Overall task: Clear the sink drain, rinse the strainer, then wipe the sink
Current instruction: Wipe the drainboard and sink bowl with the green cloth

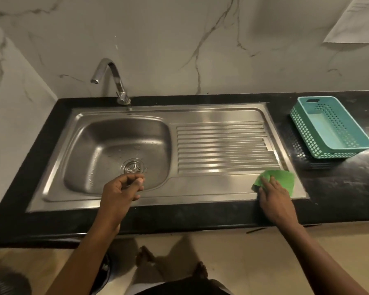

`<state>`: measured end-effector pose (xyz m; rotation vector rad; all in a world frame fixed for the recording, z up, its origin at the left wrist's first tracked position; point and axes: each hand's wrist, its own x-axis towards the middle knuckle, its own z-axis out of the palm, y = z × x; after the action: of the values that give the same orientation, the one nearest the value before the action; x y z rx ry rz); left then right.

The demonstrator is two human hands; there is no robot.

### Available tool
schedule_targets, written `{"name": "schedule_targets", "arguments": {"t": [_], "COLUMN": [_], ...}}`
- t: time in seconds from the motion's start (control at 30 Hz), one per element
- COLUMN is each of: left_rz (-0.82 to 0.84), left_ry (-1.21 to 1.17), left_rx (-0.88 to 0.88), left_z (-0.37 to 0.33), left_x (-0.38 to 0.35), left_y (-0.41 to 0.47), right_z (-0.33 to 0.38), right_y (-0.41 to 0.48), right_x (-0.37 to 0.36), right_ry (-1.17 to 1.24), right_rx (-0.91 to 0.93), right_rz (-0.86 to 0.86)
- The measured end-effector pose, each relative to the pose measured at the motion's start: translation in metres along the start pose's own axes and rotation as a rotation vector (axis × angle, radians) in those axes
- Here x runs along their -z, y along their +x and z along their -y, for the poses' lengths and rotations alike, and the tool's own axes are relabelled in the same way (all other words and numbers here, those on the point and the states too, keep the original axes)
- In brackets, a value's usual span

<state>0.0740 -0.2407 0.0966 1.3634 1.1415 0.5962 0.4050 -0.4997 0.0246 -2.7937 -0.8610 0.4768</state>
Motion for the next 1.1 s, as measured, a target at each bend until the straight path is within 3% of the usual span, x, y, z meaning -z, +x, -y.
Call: {"name": "schedule_targets", "arguments": {"t": [0.1, 0.33, 0.77, 0.97, 1.1], "left_rz": [-0.032, -0.041, -0.130, -0.168, -0.187], "left_ry": [-0.002, -0.024, -0.094, -0.080, -0.073], "left_rx": [0.011, 0.010, 0.010, 0.034, 0.059], "left_z": [0.006, 0.014, 0.011, 0.018, 0.025], "left_x": [0.022, 0.085, 0.221, 0.258, 0.268], "left_y": [0.005, 0.035, 0.092, 0.102, 0.111], "right_z": [0.037, 0.179, 0.463, 0.551, 0.558], "right_y": [-0.018, -0.070, -0.124, -0.127, -0.117], "right_x": [-0.024, -0.083, -0.180, -0.207, -0.213], "right_ry": [-0.005, 0.075, 0.075, 0.086, 0.098], "right_rx": [-0.018, 0.232, 0.661, 0.847, 0.924], "right_rz": [-0.064, -0.002, 0.315, 0.383, 0.397]}}
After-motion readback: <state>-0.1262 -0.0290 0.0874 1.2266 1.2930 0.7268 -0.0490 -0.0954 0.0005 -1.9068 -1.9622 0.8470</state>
